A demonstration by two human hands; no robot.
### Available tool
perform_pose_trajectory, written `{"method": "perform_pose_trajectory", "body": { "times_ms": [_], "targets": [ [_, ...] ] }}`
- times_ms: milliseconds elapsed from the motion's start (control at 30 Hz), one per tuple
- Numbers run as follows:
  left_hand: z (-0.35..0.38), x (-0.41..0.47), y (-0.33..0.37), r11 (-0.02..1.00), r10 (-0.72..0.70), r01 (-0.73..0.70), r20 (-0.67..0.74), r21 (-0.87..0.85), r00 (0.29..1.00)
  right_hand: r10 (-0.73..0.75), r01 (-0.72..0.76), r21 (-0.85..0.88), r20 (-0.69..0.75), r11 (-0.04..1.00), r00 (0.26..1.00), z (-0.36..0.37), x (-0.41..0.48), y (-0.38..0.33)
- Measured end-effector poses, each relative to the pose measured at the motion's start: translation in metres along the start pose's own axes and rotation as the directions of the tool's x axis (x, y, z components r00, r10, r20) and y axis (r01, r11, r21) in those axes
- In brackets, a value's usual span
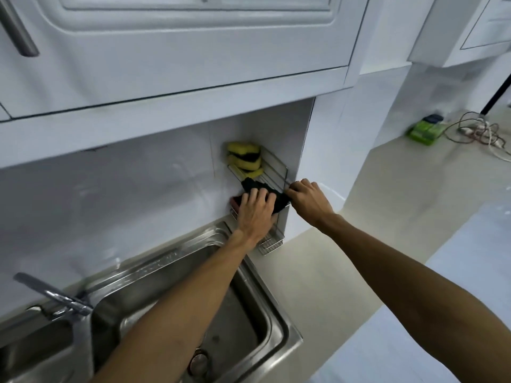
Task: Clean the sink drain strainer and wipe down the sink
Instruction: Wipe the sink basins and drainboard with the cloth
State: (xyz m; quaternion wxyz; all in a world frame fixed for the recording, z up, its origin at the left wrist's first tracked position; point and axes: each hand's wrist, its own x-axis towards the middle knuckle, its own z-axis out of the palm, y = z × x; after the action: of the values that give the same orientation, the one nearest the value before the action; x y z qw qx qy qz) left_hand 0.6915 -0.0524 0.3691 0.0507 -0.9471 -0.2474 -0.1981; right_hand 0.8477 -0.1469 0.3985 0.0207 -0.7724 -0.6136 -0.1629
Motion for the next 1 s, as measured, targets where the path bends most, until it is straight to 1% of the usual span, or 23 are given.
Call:
{"method": "perform_pose_trajectory", "body": {
  "times_ms": [100,167,267,333,400,467,600,700,767,867,1000],
  "targets": [
    [-0.009,0.007,-0.006,0.998,0.051,-0.051,-0.001,-0.048,0.999,-0.058,0.057,-0.038,-0.019,0.998,0.998,-0.015,0.008,0.006],
    [-0.019,0.011,-0.01,0.99,0.067,-0.07,-0.028,-0.124,0.997,-0.078,0.077,-0.018,-0.057,0.997,0.995,-0.028,0.013,0.009],
    [-0.049,0.008,-0.02,0.979,0.031,-0.059,-0.142,-0.197,0.989,-0.125,0.135,0.067,-0.129,0.989,0.984,-0.058,0.015,0.003],
    [-0.072,0.002,-0.028,0.979,0.027,-0.067,-0.202,-0.193,0.979,-0.171,0.191,0.12,-0.162,0.974,0.972,-0.08,0.014,-0.004],
    [-0.091,-0.011,-0.034,0.978,0.037,-0.083,-0.23,-0.193,0.973,-0.229,0.262,0.203,-0.173,0.943,0.958,-0.095,0.008,-0.012],
    [-0.103,-0.031,-0.041,0.978,0.043,-0.088,-0.226,-0.19,0.973,-0.277,0.31,0.283,-0.151,0.908,0.949,-0.1,-0.001,-0.021],
    [-0.103,-0.092,-0.044,0.986,0.006,-0.029,-0.139,-0.164,0.99,-0.423,0.441,0.357,-0.132,0.823,0.897,-0.084,-0.026,-0.047],
    [-0.085,-0.144,-0.04,0.985,-0.075,0.07,-0.026,-0.16,0.997,-0.501,0.485,0.407,-0.075,0.774,0.862,-0.052,-0.045,-0.074],
    [-0.067,-0.175,-0.037,0.976,-0.153,0.165,0.087,-0.145,0.984,-0.542,0.487,0.457,-0.013,0.744,0.84,-0.025,-0.058,-0.091],
    [-0.033,-0.213,-0.032,0.945,-0.245,0.286,0.242,-0.155,0.939,-0.587,0.463,0.501,0.117,0.731,0.801,0.018,-0.078,-0.112],
    [0.006,-0.242,-0.017,0.926,-0.289,0.349,0.323,-0.144,0.901,-0.586,0.405,0.542,0.212,0.736,0.782,0.058,-0.105,-0.125]
  ]
}}
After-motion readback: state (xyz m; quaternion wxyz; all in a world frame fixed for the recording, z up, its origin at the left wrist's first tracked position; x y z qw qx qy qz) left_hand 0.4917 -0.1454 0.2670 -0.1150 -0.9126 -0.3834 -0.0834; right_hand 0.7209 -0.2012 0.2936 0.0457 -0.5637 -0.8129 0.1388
